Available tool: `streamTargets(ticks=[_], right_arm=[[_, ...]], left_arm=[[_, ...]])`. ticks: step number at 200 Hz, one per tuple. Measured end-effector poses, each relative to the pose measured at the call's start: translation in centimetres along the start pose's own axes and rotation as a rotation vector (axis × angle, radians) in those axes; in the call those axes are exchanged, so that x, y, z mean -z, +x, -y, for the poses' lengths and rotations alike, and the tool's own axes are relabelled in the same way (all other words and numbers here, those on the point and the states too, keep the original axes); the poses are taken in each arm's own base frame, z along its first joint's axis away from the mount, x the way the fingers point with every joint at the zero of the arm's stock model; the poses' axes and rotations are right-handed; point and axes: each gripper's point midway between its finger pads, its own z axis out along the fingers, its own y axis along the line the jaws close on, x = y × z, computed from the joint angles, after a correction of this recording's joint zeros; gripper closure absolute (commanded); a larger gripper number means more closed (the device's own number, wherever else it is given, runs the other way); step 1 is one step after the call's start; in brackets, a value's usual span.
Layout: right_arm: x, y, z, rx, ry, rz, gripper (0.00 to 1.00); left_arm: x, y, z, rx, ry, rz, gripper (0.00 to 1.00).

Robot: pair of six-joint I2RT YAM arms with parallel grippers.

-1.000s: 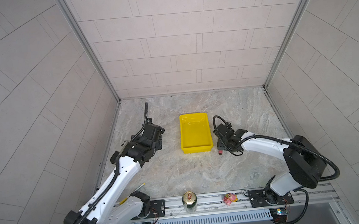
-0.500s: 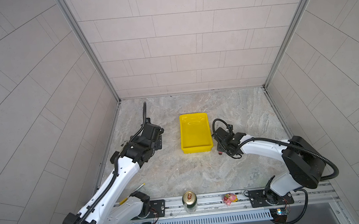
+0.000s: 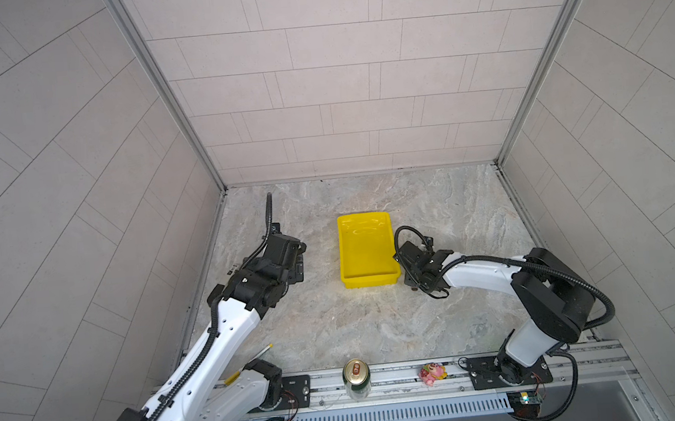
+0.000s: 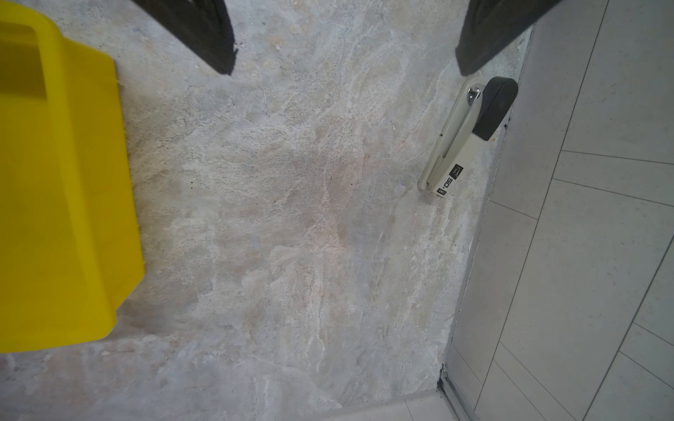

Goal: Put the screwdriver in the bin
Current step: 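Lower the right gripper and close it on the screwdriver's red handle, then lift the screwdriver with the right gripper away from the table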

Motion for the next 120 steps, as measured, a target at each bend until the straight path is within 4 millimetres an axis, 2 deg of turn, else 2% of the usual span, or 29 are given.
streamTargets(ticks=[28,41,59,68,94,106,120], right_arm=[[0.0,-0.1,-0.4,-0.005,-0.012,0.003,0.67],[0.0,-0.1,-0.4,-0.008,-0.013,0.004,0.75],[0.0,0.0,-0.5,-0.017,-0.017,0.006,0.77],[0.0,0.0,-0.4,-0.019,-0.019,0.007,0.85],[0.3,0.4,0.5,-0.027,-0.019,0.011,0.87],[0.5,0.7,1.2,-0.031,-0.018,0.011,1.0],[0.9,1.0,1.8,-0.027,-0.017,0.011,1.0]], left_arm=[[0.1,0.0,0.2,0.007,0.015,0.001,0.0],[0.1,0.0,0.3,0.007,0.021,-0.001,0.0],[0.1,0.1,0.4,0.007,0.026,-0.002,0.0],[0.1,0.1,0.4,0.007,0.03,-0.003,0.0],[0.1,0.1,0.6,0.01,0.042,-0.006,0.0],[0.1,0.1,0.8,0.01,0.049,-0.008,0.0],[0.2,0.2,0.9,0.011,0.058,-0.01,0.0]])
